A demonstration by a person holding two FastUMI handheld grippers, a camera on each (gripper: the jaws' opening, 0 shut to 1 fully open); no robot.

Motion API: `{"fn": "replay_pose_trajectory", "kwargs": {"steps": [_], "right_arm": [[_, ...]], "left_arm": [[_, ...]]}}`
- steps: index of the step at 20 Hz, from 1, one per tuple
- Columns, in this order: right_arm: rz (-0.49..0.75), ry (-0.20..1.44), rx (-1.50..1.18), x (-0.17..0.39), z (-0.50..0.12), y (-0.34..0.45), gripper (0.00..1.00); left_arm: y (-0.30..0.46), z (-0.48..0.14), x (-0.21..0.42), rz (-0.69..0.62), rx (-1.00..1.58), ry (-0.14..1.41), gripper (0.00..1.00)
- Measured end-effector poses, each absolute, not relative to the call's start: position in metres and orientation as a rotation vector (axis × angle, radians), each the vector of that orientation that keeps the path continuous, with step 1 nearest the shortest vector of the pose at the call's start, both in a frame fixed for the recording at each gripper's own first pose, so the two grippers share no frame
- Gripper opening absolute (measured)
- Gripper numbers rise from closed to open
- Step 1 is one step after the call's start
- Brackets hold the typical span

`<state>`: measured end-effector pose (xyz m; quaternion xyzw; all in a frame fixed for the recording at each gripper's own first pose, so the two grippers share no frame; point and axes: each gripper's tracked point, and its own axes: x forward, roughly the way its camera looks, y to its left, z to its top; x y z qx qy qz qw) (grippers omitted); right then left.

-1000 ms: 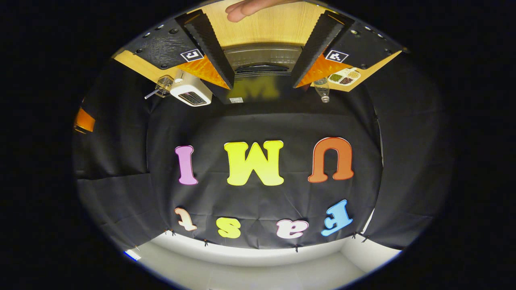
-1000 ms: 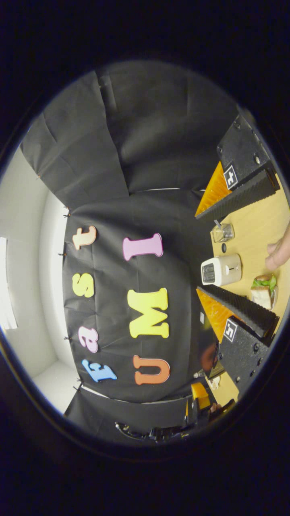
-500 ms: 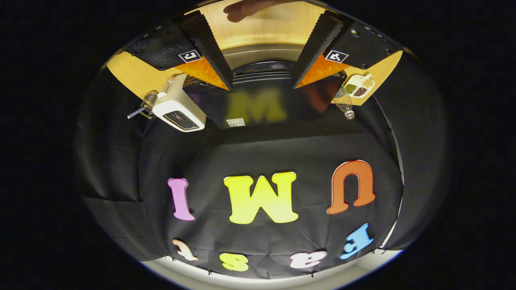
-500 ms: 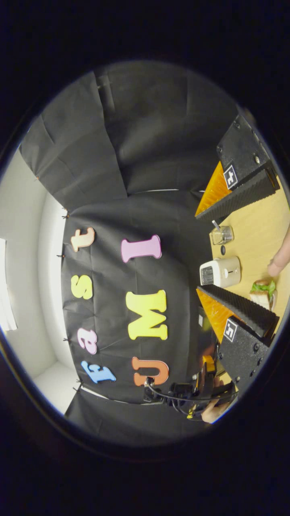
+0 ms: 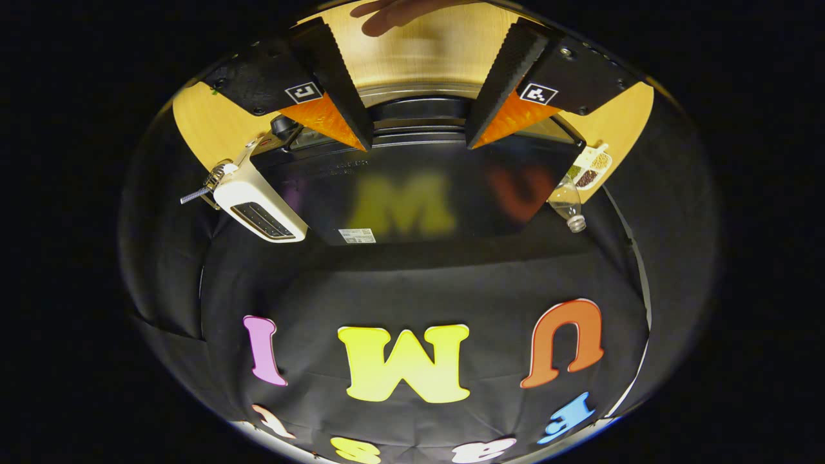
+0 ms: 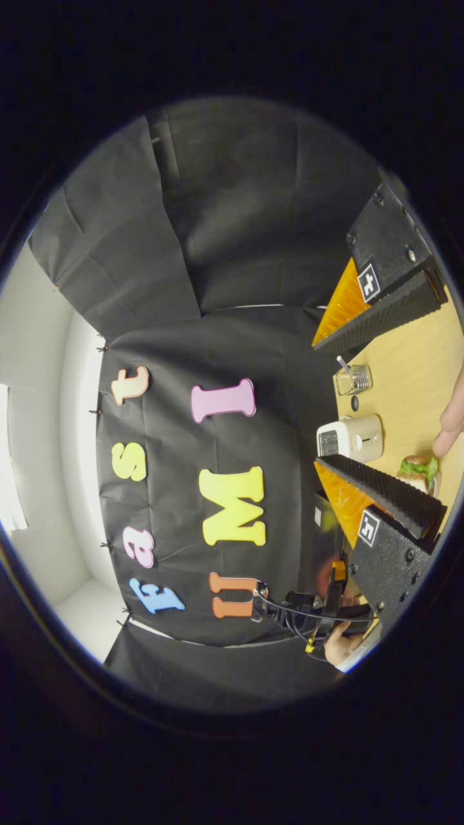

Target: Open the electric oven with the left hand, put the food in, and close the electric oven.

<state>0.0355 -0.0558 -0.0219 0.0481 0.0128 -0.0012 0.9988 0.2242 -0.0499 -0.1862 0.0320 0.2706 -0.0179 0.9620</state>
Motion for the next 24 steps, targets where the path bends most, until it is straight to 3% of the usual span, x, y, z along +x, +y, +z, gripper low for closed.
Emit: {"fn": "replay_pose_trajectory", "kwargs": {"steps": [13, 14, 15, 19, 20, 21, 24], "right_arm": [[-0.033, 0.037, 0.049, 0.030, -0.025, -0.057, 1.00], [-0.039, 0.036, 0.049, 0.029, -0.024, -0.058, 0.95], [-0.039, 0.037, 0.048, 0.029, -0.024, -0.058, 1.00], [-0.026, 0.037, 0.060, 0.028, -0.024, -0.054, 1.00], [-0.022, 0.035, 0.062, 0.027, -0.023, -0.052, 0.95], [-0.021, 0.036, 0.063, 0.027, -0.025, -0.051, 1.00], [-0.013, 0.034, 0.058, 0.026, -0.024, -0.047, 1.00]], "left_arm": [[-0.053, -0.199, 0.153, -0.025, 0.047, 0.460, 0.97], [-0.053, -0.203, 0.146, -0.024, 0.045, 0.460, 0.97], [-0.054, -0.206, 0.138, -0.026, 0.049, 0.453, 0.97], [-0.053, -0.229, 0.107, -0.026, 0.046, 0.484, 0.97], [-0.054, -0.235, 0.100, -0.026, 0.048, 0.491, 0.97], [-0.054, -0.242, 0.093, -0.025, 0.043, 0.503, 0.97], [-0.055, -0.264, 0.075, -0.021, 0.037, 0.537, 0.97]]}}
